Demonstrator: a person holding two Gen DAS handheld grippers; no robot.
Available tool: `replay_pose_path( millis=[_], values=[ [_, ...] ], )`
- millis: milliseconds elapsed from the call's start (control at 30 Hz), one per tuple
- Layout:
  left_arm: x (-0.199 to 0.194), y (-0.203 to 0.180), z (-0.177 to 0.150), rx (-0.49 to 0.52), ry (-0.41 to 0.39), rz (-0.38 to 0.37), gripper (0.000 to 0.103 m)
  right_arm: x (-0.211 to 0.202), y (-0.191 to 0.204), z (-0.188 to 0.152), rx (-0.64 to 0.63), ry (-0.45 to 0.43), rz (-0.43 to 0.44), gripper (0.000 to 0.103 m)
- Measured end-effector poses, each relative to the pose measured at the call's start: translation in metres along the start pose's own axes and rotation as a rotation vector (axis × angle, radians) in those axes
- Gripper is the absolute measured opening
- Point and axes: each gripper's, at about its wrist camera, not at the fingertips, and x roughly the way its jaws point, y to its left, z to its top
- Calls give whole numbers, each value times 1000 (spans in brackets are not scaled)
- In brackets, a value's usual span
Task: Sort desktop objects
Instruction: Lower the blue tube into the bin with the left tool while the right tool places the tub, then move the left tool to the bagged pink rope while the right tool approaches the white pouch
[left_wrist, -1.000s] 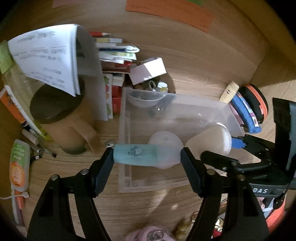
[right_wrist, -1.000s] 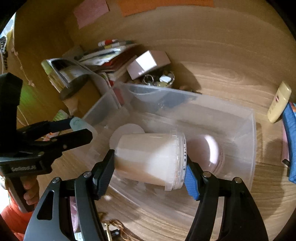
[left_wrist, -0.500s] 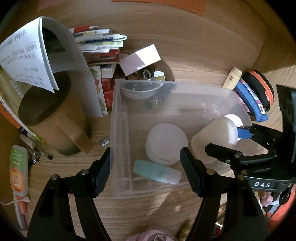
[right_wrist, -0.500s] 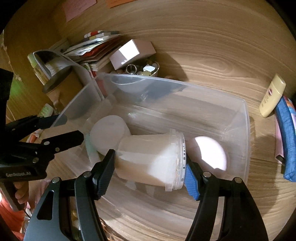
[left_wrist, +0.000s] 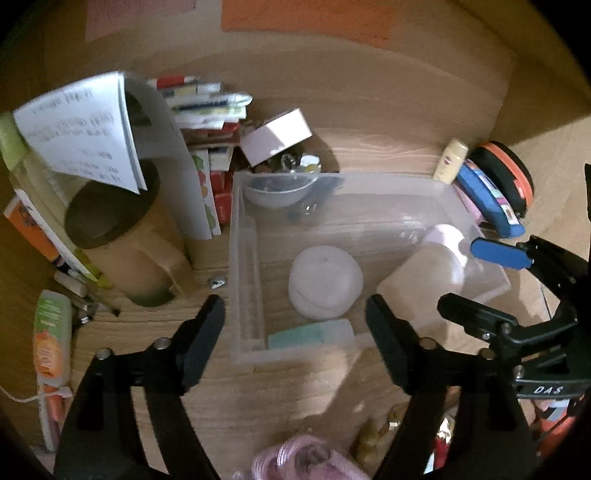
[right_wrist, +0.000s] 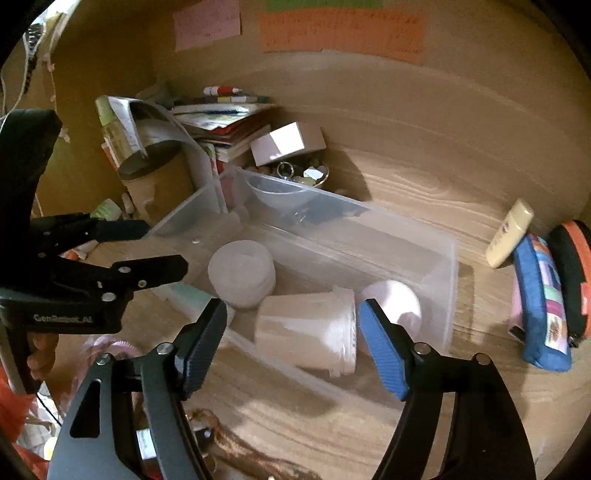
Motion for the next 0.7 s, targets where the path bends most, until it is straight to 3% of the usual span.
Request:
replay_pose_path(
  millis=[133, 267, 433, 700],
  values=[
    [-24, -6, -9, 43, -38, 16, 91, -24, 3, -12, 4, -38, -7, 78],
    [-46, -6, -21, 52, -39, -40, 96, -46, 8, -27, 0, -72, -36, 81],
    [-61, -7, -39, 63, -36, 55, 96, -74, 11, -52, 17, -108, -47, 81],
    [-54, 10, -76, -75, 45, 40, 96, -102, 15, -98, 40, -147, -64, 82]
  ],
)
